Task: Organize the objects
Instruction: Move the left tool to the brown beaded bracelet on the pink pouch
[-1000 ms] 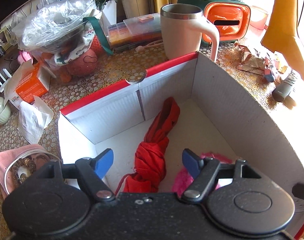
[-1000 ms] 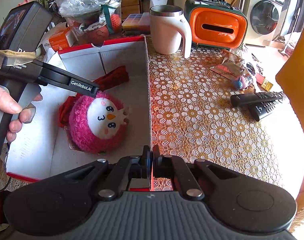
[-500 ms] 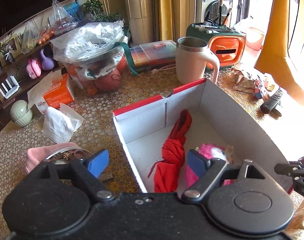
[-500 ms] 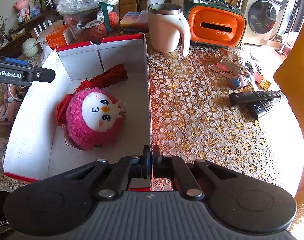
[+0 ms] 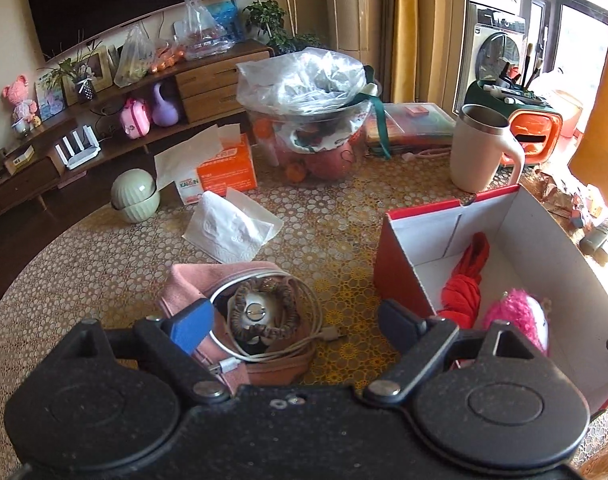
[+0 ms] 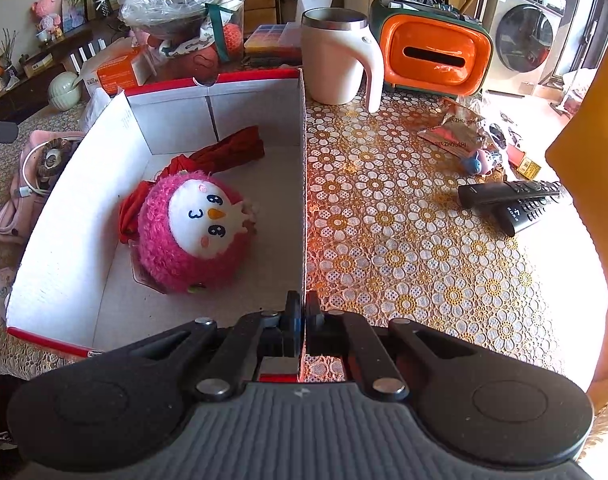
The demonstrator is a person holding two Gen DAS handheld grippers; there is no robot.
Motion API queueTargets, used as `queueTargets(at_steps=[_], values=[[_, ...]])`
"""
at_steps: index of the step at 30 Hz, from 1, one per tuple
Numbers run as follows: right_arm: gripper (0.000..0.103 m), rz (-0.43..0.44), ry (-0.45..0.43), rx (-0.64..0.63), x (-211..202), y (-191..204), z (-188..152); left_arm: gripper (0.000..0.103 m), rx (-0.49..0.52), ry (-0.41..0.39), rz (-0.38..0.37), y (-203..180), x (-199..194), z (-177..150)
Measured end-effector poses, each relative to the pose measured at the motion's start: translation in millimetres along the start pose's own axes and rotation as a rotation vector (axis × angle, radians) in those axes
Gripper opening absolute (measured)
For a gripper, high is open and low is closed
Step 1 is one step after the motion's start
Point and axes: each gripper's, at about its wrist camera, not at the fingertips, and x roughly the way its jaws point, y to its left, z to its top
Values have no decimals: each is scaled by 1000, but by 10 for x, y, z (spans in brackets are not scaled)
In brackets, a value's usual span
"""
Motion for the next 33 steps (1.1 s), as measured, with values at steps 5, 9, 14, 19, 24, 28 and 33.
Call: queueTargets(at_steps=[5,9,14,19,24,28,33], values=[[1,-3,5,-5,-25,-51,-20,89,1,6,13,103,67,-44],[1,-2,8,-2,-38,-78,-38,89,52,6,29,43,198,-138],[1,-1,17,-1,-38,-77,-33,89,86,22,33,-33,436,-252],[1,-2,23,-4,-38,-70,-28,89,87,41,50,-35,658,-351],[1,-1,32,-3,-33,-75,-23,88,94,68,64,-39,842,-410],[1,-3,37,-4,-31,-68,-19,87,134,32,101,-92,900,-440],[1,-2,45,-1,-31,-67,-6,80,182,17,121,-134,994,-474]])
